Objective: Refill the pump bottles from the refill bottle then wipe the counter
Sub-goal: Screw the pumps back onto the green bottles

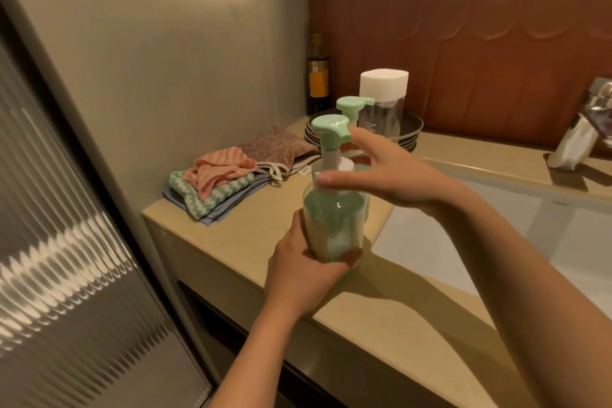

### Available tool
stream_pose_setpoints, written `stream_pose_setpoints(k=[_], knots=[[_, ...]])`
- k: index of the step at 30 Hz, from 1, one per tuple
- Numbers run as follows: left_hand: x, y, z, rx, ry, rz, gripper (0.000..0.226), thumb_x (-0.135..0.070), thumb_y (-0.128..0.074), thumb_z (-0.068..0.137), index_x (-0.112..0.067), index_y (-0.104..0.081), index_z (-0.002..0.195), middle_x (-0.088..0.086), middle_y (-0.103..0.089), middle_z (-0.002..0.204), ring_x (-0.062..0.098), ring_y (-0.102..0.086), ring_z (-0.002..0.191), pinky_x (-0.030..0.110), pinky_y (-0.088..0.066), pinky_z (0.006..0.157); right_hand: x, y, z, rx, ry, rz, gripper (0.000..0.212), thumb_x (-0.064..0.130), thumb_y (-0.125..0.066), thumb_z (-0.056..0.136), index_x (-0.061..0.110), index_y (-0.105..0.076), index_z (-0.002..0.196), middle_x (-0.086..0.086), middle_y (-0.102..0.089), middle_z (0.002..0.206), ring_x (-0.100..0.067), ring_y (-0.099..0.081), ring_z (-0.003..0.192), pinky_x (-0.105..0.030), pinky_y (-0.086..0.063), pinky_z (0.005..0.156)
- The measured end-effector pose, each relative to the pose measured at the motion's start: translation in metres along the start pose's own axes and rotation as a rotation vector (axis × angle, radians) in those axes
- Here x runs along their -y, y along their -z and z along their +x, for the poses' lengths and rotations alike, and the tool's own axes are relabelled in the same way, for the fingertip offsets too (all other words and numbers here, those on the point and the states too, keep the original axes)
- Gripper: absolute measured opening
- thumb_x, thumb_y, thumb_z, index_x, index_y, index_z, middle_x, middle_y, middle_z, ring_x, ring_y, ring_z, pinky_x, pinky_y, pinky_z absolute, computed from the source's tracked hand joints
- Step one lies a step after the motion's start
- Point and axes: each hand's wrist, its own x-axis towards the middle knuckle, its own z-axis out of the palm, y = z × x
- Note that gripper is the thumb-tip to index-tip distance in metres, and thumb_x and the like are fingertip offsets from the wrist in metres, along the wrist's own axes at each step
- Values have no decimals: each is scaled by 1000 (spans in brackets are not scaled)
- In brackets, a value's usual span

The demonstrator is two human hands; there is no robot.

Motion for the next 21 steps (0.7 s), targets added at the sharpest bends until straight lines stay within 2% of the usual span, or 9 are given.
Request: stream_pose_setpoints(k=[2,4,6,9,12,14,17,19,21], knots=[[-1,-1,0,1,-25,52,70,-69,-66,48,-49,-38,109,-20,-60,104,8,-60,97,41,-54,83,-1,10,-4,97,8,123,71,40,-67,74,25,-39,137,11,-45,140,-3,-45,125,-27,-35,106],[0,0,1,-1,-38,67,76,-70,-65,50,-43,-38,116,-18,-59,107,8,-59,99,41,-54,85,-2,18,-7,116,11,195,59,29,-66,70,27,-48,126,11,-54,131,-2,-52,119,-25,-39,104],[2,0,1,-3,-46,73,80,-70,-64,50,-41,-39,120,-18,-59,110,8,-58,101,40,-53,86,-4,20,-8,74,32,163,50,26,-68,67,26,-56,115,10,-63,118,-2,-59,109,-23,-43,99],[3,0,2,-6,-36,68,81,-69,-66,50,-38,-42,120,-17,-60,107,8,-60,99,39,-54,84,-2,14,-5,-13,57,104,40,31,-72,63,27,-63,102,13,-67,99,4,-61,92,-13,-48,85],[3,0,3,-6,-17,77,77,-69,-65,49,-32,-50,115,-19,-60,98,7,-61,93,35,-56,80,0,4,0,-127,70,-38,34,44,-74,60,34,-60,90,18,-57,86,6,-54,77,-9,-42,63],[3,0,3,-19,-26,80,75,-67,-68,50,-32,-49,113,-19,-59,97,8,-60,93,33,-55,79,1,4,1,-128,64,-81,35,48,-71,62,37,-58,92,19,-55,90,3,-53,82,-13,-42,66],[2,0,2,-28,-37,84,69,-62,-71,53,-37,-42,111,-22,-57,96,7,-59,91,34,-54,79,1,8,-1,-2,44,-23,31,49,-61,68,43,-56,97,25,-58,102,5,-56,98,-15,-45,82],[2,0,2,-22,-37,77,70,-65,-68,52,-38,-42,111,-20,-59,97,6,-59,91,35,-55,79,-2,11,-2,71,53,57,35,41,-62,71,35,-59,105,20,-62,110,1,-59,104,-15,-46,89],[2,0,2,-20,-35,73,72,-66,-66,51,-36,-44,112,-18,-60,98,6,-59,91,36,-55,79,-3,11,-2,65,69,52,42,39,-65,70,25,-62,110,11,-65,112,-2,-60,104,-18,-47,91]])
